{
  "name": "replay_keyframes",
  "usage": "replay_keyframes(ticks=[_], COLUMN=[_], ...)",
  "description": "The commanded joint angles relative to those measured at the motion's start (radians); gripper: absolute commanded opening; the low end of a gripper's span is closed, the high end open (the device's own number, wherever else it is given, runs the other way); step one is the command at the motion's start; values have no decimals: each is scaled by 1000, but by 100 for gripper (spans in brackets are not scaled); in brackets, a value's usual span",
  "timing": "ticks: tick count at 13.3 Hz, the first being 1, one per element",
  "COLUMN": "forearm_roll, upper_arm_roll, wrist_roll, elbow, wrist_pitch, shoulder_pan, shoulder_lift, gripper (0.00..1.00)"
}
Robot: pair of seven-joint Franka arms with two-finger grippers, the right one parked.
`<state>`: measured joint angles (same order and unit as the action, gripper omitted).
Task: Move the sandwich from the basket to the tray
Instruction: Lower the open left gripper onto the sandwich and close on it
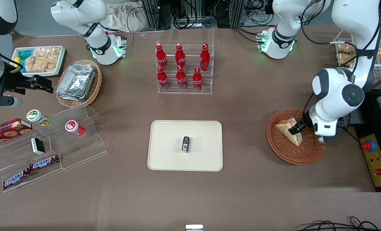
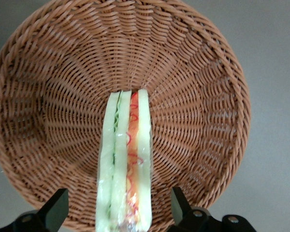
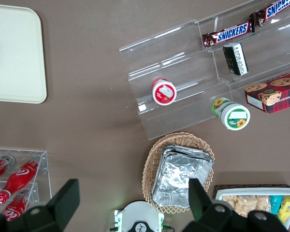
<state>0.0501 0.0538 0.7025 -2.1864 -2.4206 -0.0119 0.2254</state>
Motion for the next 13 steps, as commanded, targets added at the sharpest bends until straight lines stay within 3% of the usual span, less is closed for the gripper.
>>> replay_keyframes(ticks=[1,4,6,8,11,12,13], forearm_roll=[4,5,5,5,5,5,5], upper_arm_roll=[9,9,11,11,14,15,14], wrist_roll=[29,35,43,43,41,43,37], elbow=[-32,-76,-93,-98,-93,-87,-64], wrist_pitch=[-67,-132,-141,-141,-108,-57,15], shoulder_pan=[-13,-11,-10,-7,-2,-2,-2], shoulder_lift=[9,15,14,12,-20,-49,-78], gripper=[96,95,83,63,9,0,0])
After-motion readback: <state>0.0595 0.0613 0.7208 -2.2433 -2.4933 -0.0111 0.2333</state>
